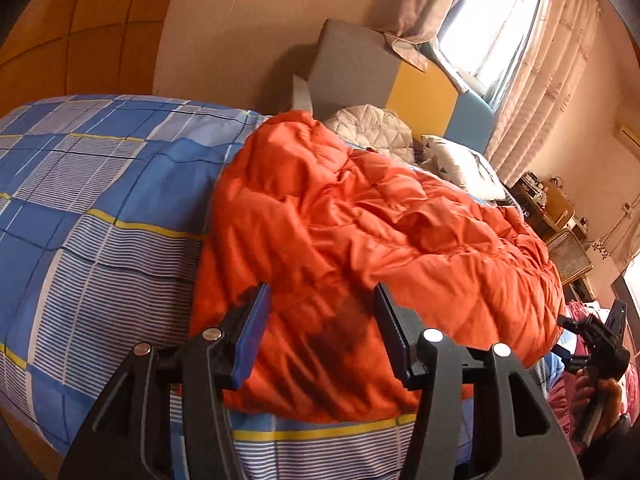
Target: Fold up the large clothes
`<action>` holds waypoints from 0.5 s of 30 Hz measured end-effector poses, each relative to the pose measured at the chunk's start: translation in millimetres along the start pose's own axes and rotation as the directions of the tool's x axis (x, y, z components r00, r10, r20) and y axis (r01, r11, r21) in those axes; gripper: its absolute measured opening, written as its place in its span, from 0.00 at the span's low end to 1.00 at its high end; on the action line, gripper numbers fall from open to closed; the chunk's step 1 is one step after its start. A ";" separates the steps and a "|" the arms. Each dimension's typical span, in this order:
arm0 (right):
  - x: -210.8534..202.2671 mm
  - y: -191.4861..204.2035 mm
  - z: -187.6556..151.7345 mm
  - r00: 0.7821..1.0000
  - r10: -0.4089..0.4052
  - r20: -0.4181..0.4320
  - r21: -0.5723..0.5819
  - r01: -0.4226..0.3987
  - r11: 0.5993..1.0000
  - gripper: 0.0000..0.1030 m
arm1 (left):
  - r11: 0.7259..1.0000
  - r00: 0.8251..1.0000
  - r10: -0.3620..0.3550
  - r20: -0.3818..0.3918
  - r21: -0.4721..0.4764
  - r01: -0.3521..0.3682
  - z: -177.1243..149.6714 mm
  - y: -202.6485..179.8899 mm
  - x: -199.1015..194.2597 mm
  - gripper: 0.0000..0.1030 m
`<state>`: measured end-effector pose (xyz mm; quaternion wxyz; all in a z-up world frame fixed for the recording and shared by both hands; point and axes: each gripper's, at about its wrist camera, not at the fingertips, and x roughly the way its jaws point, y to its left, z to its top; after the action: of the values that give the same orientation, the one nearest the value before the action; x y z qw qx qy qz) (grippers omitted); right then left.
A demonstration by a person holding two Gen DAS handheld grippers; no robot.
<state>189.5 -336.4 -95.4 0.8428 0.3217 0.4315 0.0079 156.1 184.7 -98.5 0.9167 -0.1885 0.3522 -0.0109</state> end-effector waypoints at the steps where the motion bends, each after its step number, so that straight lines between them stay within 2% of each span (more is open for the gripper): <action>1: 1.4 -0.3 0.9 1.000 0.003 0.000 0.010 -0.003 1.000 0.78 | 1.000 1.000 0.005 -0.001 0.001 -0.005 -0.3 1.9 0.4 0.51; 15: 13.1 13.6 5.4 1.000 0.026 -0.012 0.025 -0.026 0.999 0.78 | 0.999 0.999 0.014 -0.043 0.030 -0.013 -1.1 7.2 19.0 0.51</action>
<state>205.3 -324.8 -95.1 0.8357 0.3379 0.4327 0.0155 168.8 188.0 -113.9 0.9115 -0.1723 0.3731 -0.0140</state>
